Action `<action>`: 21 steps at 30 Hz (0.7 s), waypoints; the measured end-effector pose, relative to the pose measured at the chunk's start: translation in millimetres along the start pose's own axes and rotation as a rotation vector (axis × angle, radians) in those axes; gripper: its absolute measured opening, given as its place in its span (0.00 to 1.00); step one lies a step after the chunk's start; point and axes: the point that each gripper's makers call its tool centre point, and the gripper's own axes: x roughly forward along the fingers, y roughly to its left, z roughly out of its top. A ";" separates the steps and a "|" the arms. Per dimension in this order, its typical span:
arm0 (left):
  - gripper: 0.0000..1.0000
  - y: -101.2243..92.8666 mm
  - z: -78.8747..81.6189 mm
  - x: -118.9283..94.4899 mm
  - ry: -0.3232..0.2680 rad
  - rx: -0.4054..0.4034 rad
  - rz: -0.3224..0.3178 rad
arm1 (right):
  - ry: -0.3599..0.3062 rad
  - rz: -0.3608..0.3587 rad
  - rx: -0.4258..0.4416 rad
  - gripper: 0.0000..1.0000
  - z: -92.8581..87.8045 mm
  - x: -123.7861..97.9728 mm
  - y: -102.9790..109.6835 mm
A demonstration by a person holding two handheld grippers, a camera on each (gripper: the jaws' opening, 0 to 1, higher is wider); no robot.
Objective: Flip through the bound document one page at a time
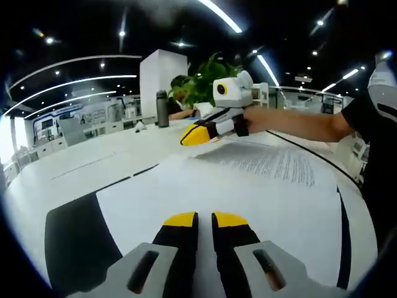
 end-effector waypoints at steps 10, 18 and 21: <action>0.11 -0.4 -0.1 0.4 -0.001 0.000 -0.001 | 0.027 -0.017 0.028 0.04 -21.7 13.2 -15.9; 0.11 -1.2 -0.2 0.3 -0.001 0.001 -0.001 | 0.067 -0.019 -0.020 0.04 -29.9 10.6 -9.3; 0.11 -1.4 -0.2 0.2 -0.001 0.001 -0.001 | 0.065 -0.018 -0.017 0.04 -28.3 15.2 -11.7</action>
